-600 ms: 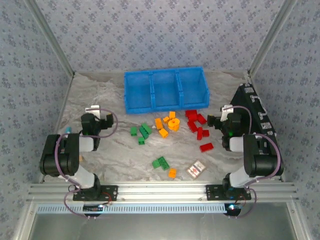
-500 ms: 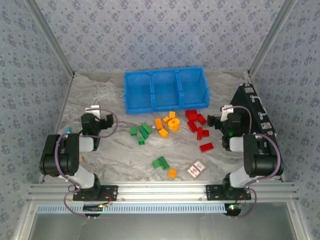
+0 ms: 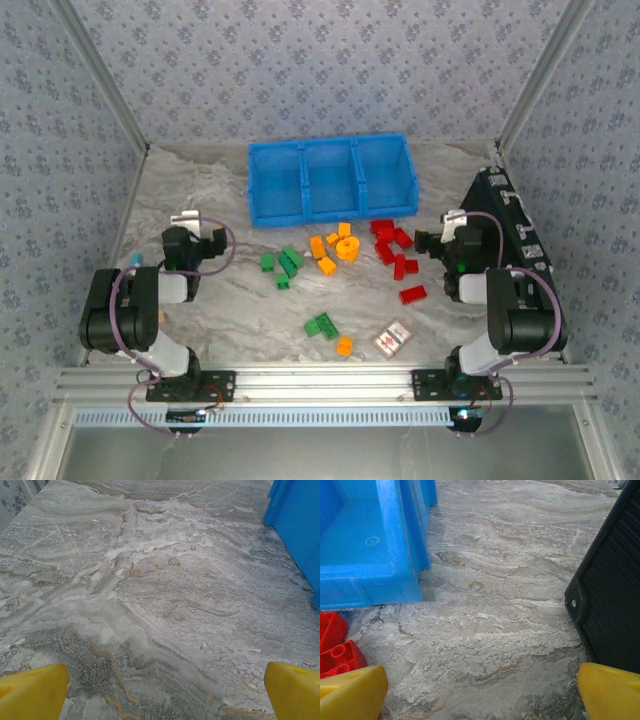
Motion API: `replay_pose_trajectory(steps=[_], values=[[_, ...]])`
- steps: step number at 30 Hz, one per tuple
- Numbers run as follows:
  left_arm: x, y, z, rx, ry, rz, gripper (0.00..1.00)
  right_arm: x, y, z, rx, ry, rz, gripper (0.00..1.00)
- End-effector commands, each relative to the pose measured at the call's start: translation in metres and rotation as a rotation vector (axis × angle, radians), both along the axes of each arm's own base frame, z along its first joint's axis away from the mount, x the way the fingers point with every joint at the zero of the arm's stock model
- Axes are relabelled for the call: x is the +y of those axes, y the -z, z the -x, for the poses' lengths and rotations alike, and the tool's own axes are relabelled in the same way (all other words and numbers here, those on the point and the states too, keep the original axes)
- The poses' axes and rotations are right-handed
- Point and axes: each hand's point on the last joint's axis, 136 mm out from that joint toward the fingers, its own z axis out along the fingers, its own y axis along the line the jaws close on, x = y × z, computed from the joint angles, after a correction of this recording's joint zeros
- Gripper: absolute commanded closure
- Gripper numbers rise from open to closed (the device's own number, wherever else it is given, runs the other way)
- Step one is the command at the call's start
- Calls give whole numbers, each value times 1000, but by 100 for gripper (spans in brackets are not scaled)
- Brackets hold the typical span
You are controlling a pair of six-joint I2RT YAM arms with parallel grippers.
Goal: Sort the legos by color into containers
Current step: Pick up the lego from the bottom-right of the table.
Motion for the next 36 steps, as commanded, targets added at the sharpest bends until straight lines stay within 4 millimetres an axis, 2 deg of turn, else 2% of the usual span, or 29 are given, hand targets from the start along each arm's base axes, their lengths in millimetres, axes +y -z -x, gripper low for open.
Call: replay_pose_trajectory(steps=[1, 11, 13, 17, 20, 22, 24, 26, 28, 30, 32, 34, 36], values=[[0, -11, -7, -30, -1, -6, 0, -3, -7, -5, -25, 11, -8, 1], [1, -11, -7, -30, -3, -6, 0, -4, -9, -5, -33, 15, -4, 1], [0, -11, -7, -30, -2, -6, 0, -8, -18, -8, -30, 54, 11, 1], [2, -11, -6, -33, 5, 11, 0, -18, -41, -14, 131, 131, -24, 1], [3, -12, -6, -36, 10, 23, 0, -3, -51, -16, 153, 75, -66, 1], [3, -11, -6, -35, 12, 24, 0, 1, -53, -12, 164, 93, -85, 1], [3, -15, -8, -47, 6, 21, 0, 12, -54, -4, 195, 62, -126, 1], [9, -36, -11, -15, -35, 11, 0, 25, -57, 6, 192, 30, -142, 1], [25, -62, -8, 7, -161, -3, 0, 35, -59, 15, 179, 26, -156, 1], [28, -89, -2, -24, -225, 71, 0, 48, -62, 27, 180, 9, -205, 1], [14, -120, 7, -52, -208, 55, 0, 67, -64, 42, 199, -37, -218, 1], [-9, -155, 16, -80, -162, -92, 0, 80, -67, 59, 212, -62, -218, 1], [-43, -183, 22, -84, -11, -237, 0, 94, -66, 76, 240, -100, -248, 1]])
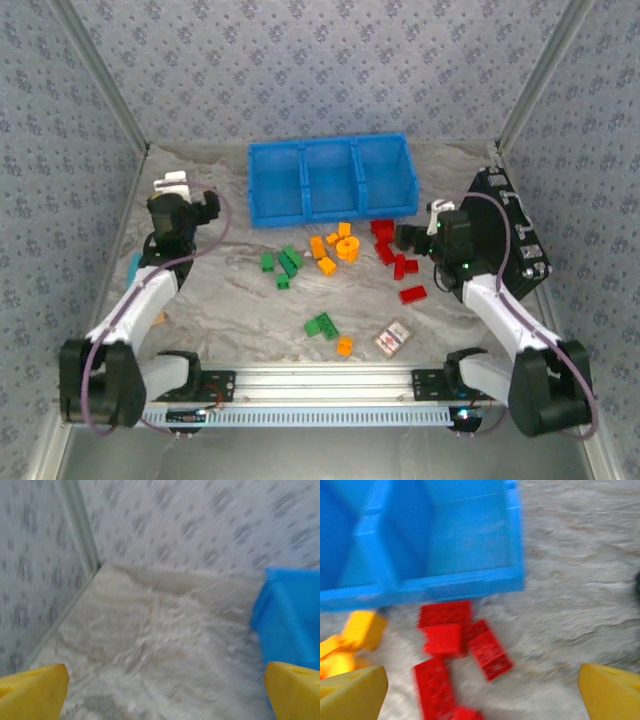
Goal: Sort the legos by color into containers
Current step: Pick up the lego from the bottom-right of the table.
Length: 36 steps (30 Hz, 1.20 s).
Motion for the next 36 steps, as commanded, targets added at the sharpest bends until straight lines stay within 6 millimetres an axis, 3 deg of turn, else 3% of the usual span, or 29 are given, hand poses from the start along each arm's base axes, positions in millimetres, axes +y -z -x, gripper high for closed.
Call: replay_pose_trajectory(steps=[1, 2, 6, 11, 15, 23, 36], values=[[-32, -17, 23, 123, 106, -258, 0, 16, 13, 35, 103, -20, -61, 1], [-43, -25, 26, 146, 167, -288, 0, 21, 16, 45, 130, -34, -72, 1], [-66, -21, 48, 303, 320, -296, 0, 32, 29, 83, 224, -50, -38, 5], [-89, 6, 78, 403, 447, -229, 0, 15, 41, 131, 346, 69, -42, 6], [-112, 27, 99, 458, 575, -265, 0, 14, 48, 154, 383, 57, -44, 1], [-143, 46, 124, 464, 690, -188, 0, 0, 65, 167, 499, 150, 16, 1], [-150, 70, 127, 477, 725, -170, 0, -2, 98, 161, 581, 442, -162, 1]])
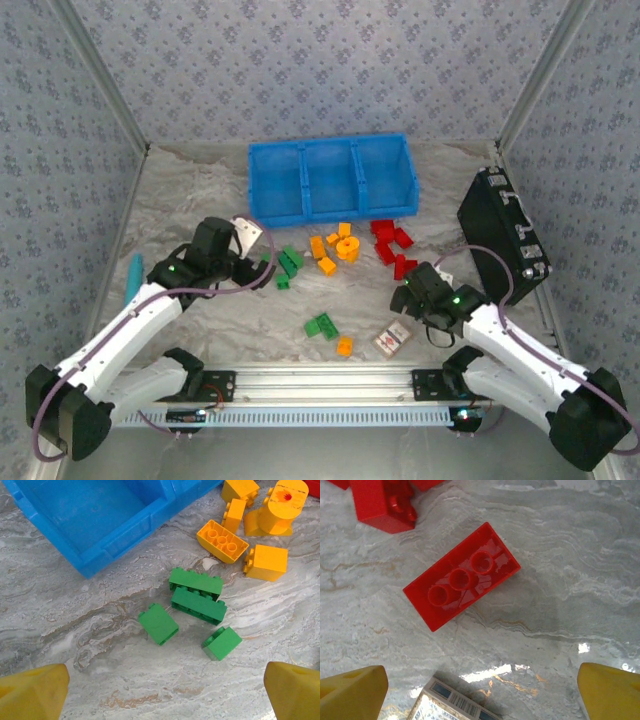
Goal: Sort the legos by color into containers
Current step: Pick up the lego from the bottom-right of the table.
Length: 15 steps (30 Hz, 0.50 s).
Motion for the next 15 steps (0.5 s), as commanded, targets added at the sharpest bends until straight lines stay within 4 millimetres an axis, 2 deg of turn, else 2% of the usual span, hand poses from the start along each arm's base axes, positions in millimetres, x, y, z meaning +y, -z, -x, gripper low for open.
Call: replay_pose_trajectory(steps=[1, 8, 12, 15], values=[[-11, -6, -4, -26, 28, 39, 0, -7, 4, -2, -13, 180, -47, 2], [-18, -1, -5, -16, 47, 69, 0, -20, 4, -10, -91, 400, -114, 10], [-17, -2, -5, -36, 50, 63, 0, -21, 0, -18, -123, 444, -141, 12], [-16, -2, -6, -50, 52, 59, 0, -16, 7, -20, -101, 457, -184, 14]])
